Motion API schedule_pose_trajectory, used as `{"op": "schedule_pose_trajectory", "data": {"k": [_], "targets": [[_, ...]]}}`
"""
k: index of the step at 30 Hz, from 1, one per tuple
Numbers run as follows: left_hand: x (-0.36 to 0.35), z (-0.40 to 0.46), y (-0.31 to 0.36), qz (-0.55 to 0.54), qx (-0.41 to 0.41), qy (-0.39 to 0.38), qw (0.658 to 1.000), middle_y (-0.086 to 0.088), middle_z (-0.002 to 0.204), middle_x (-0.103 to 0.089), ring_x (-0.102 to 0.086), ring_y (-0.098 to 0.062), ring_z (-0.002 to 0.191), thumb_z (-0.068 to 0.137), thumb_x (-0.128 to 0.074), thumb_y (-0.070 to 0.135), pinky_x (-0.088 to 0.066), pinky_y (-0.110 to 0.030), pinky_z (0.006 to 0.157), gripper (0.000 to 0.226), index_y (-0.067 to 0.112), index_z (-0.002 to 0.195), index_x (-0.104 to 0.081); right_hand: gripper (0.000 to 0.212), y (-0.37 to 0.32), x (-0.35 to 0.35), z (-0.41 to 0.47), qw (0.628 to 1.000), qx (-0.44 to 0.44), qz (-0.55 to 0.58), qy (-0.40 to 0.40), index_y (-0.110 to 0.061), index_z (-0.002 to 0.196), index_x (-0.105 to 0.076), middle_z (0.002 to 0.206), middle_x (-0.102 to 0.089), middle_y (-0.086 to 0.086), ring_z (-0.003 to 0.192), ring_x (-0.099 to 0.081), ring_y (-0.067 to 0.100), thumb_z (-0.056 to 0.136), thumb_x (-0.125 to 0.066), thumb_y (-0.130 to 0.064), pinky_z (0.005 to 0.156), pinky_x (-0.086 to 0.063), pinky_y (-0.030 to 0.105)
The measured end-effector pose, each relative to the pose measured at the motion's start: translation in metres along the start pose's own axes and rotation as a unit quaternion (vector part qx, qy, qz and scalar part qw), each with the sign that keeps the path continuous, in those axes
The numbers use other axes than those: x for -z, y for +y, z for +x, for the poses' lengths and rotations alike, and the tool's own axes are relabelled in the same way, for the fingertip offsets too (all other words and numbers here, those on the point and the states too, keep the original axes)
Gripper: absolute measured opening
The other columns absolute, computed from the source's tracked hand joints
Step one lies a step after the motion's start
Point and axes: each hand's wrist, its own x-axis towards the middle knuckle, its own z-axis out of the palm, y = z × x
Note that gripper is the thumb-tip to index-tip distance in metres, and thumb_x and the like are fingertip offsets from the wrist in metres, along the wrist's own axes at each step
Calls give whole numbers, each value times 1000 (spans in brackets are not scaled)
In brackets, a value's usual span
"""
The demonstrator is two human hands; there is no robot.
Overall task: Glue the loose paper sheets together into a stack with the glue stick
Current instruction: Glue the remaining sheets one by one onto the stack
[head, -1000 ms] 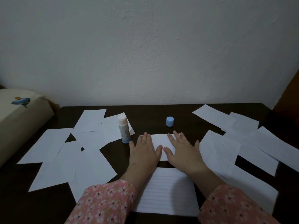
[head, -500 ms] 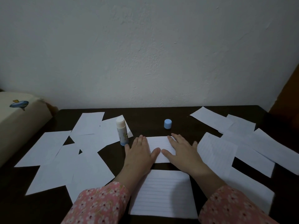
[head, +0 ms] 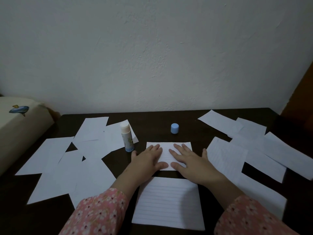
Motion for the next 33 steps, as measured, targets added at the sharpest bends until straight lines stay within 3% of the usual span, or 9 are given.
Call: {"op": "schedule_pose_trajectory", "data": {"k": [7, 11, 13, 15, 18, 28, 31, 33], "targets": [[8, -4, -18, -43, 6, -32, 999, 15, 159, -8, -9, -12, 147, 93, -52, 49, 3, -50, 117, 70, 36, 151, -16, 66, 24, 14, -7, 999, -20, -1, -31, -46, 150, -5, 160, 12, -14, 148, 9, 11, 94, -35, -63, 111, 11, 64], [10, -7, -24, -50, 0, -30, 998, 17, 158, -11, -8, -8, 146, 94, -53, 45, 4, -46, 116, 66, 37, 150, -20, 61, 28, 13, -9, 1000, -2, 10, -17, -46, 150, -10, 160, 6, -16, 148, 4, 8, 96, -36, -59, 110, 14, 62], [7, -5, -26, -94, -8, 15, 995, 19, 154, -25, -19, -7, 144, 95, -52, 43, -3, -44, 118, 54, 36, 145, -34, 48, 31, 13, -10, 998, 5, 67, 14, -45, 148, -20, 160, -4, -17, 147, -1, 4, 101, -29, -49, 112, 12, 58], [1, -2, -26, -165, -13, 104, 981, 19, 141, -48, -41, -6, 132, 95, -53, 39, -22, -38, 117, 37, 31, 132, -56, 41, 33, 12, -10, 990, -5, 127, 56, -41, 146, -31, 158, -18, -18, 145, -10, 1, 105, -26, -38, 115, 9, 54], [-5, 3, -23, -140, -24, 188, 972, 12, 129, -61, -53, -6, 120, 94, -59, 24, -36, -27, 109, 28, 24, 121, -67, 43, 34, 11, -8, 990, -12, 117, 76, -39, 145, -34, 156, -23, -18, 145, -14, 2, 105, -32, -26, 117, 5, 54], [7, 1, -43, -116, -31, 0, 993, 25, 151, -27, -19, -4, 143, 97, -54, 23, -12, -38, 120, 52, 37, 144, -37, 64, 42, 18, -13, 999, 30, 34, -20, -41, 152, -11, 159, 5, -20, 147, 6, 4, 99, -47, -31, 112, 13, 62], [8, -2, -43, -121, -37, 0, 992, 24, 152, -26, -17, -3, 143, 96, -55, 22, -13, -38, 120, 53, 36, 144, -37, 68, 38, 19, -14, 998, 24, 47, -20, -39, 152, -11, 160, 5, -18, 148, 4, 7, 98, -51, -32, 113, 14, 60], [4, -9, -43, -140, -60, 46, 987, 22, 148, -35, -21, 1, 141, 93, -60, 21, -17, -32, 119, 49, 33, 139, -47, 67, 35, 18, -15, 996, 18, 84, -3, -38, 151, -18, 160, -2, -17, 148, -2, 8, 95, -54, -30, 114, 12, 59]]}}
